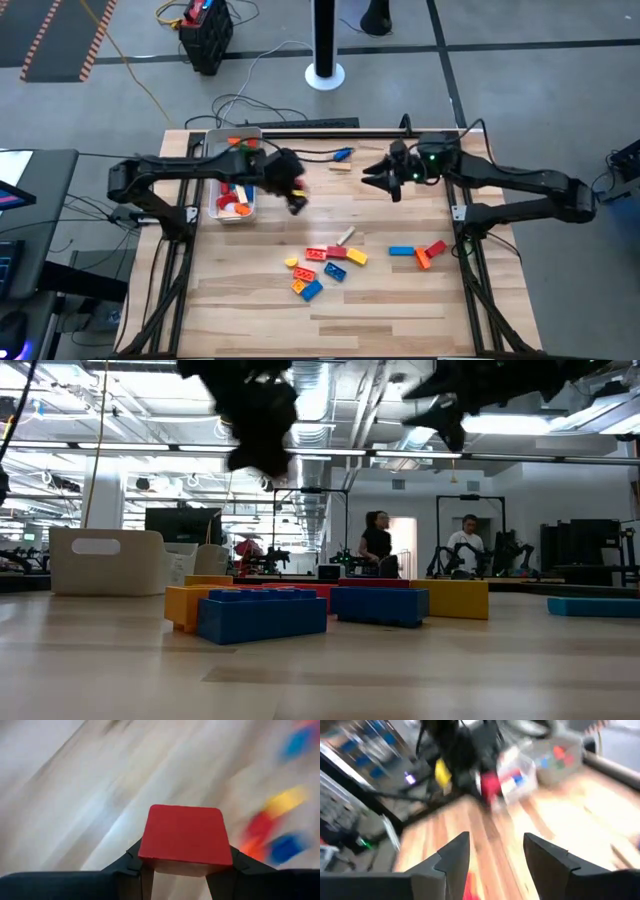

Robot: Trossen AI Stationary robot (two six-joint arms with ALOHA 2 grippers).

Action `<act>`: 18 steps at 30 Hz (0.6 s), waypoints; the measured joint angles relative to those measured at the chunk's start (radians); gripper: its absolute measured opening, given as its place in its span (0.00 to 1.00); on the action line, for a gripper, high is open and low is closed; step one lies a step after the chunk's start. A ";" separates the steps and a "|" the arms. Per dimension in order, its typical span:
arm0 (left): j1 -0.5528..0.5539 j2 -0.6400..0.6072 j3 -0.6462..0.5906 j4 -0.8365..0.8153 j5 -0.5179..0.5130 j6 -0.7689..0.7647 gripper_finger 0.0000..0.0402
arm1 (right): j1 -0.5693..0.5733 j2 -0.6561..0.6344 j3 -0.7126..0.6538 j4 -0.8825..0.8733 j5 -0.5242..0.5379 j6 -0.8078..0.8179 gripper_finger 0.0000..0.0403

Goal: Sort blocks by size
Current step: Put the large red wooden block into the white bin

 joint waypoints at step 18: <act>0.176 -0.081 -0.085 -0.657 -0.167 -0.128 0.52 | 0.106 0.035 0.000 -0.081 0.073 -0.017 0.52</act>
